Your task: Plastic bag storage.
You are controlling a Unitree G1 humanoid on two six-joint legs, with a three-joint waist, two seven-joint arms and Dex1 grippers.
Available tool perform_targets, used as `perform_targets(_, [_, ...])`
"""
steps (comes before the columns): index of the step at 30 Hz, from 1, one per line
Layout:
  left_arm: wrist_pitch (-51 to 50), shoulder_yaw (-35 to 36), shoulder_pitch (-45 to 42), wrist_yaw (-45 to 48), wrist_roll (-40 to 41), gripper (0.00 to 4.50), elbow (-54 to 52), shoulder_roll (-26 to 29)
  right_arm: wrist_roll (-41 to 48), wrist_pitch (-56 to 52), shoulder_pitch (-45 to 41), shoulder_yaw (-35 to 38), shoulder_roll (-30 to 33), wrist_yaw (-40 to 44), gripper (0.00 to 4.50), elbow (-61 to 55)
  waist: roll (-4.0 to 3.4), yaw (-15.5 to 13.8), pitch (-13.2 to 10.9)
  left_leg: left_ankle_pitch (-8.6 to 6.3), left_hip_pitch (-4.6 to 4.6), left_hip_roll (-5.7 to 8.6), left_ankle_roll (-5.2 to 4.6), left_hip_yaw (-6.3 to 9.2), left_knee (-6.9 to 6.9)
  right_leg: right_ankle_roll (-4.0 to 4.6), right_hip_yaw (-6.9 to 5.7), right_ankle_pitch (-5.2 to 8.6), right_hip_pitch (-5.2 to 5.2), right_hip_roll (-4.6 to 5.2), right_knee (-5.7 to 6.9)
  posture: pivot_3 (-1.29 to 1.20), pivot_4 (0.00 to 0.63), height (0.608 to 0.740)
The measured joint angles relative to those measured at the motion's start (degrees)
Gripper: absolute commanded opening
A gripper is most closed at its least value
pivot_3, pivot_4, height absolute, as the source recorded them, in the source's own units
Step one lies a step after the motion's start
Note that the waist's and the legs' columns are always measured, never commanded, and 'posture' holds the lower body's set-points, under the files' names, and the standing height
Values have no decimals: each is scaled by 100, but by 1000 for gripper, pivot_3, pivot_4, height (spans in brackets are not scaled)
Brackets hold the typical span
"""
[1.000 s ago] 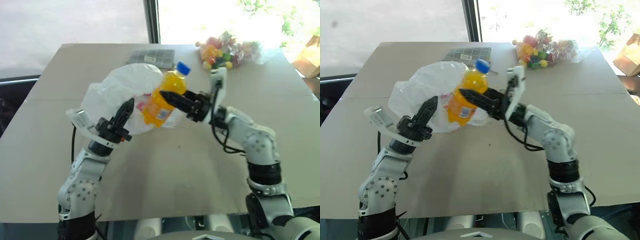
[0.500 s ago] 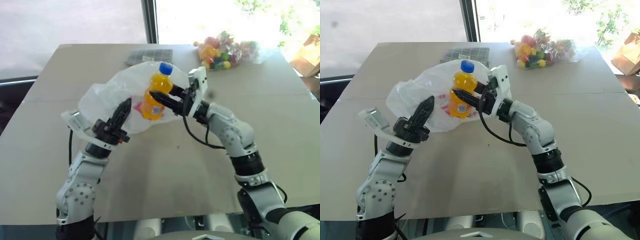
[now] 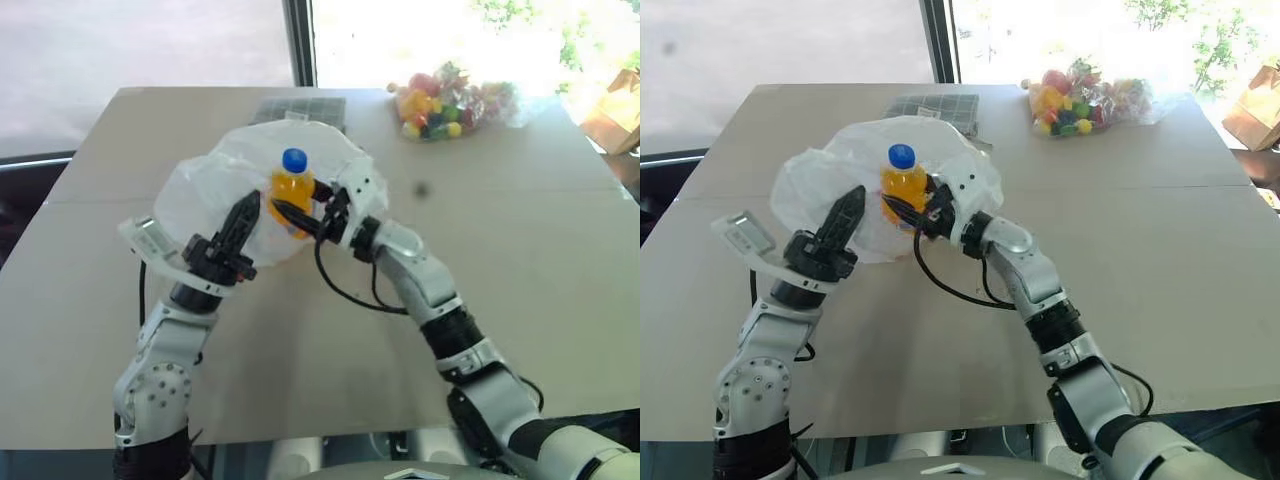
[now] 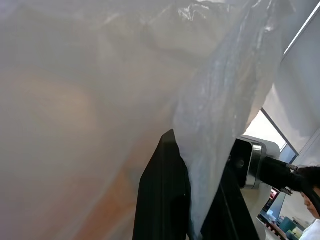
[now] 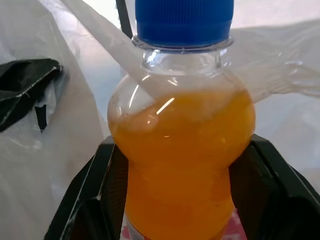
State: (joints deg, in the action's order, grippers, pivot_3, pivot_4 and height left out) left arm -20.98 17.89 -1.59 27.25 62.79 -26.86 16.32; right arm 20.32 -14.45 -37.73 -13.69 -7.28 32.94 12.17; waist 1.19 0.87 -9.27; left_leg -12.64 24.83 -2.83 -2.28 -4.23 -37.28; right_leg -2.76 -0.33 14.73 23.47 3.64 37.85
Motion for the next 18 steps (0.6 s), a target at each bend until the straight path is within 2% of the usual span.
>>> perform_targets(2, [8, 15, -6, -4, 16, 0, 0, 4, 87, -372, 185, -32, 11, 30, 3363, -218, 0, -10, 0, -4, 0, 3, -8, 2, 0, 0, -3, 0, -1, 4, 0, 0, 150, 740])
perform_targets(5, [8, 10, -9, -17, 30, 0, 0, 3, 233, -851, 317, -10, 0, -3, 4417, -420, 0, -2, 0, -7, -3, 4, -12, 1, -1, 1, -3, 0, -1, 4, 4, 0, 150, 740])
perform_targets(8, [11, 8, -32, -31, 36, 0, 0, 2, 532, -1378, 315, 189, -19, -129, 4417, -656, 1, -3, 1, -7, -6, 4, -11, 4, -1, 2, -4, 0, -2, 2, 7, 0, 150, 740])
perform_targets(11, [11, 7, -36, -43, 36, 0, 0, 3, 465, -1498, 313, 151, 126, -129, 4417, -717, 1, 1, 1, -7, -5, 9, -12, 3, -1, 1, -3, 0, -2, 3, 5, 0, 150, 740])
perform_targets(18, [11, 3, -37, -73, 37, 0, 0, -1, -514, -572, 29, 37, 577, -311, 4417, -427, 0, 2, 0, -6, -5, 24, -11, 2, -2, 1, -2, 0, -1, 1, 6, 0, 150, 740])
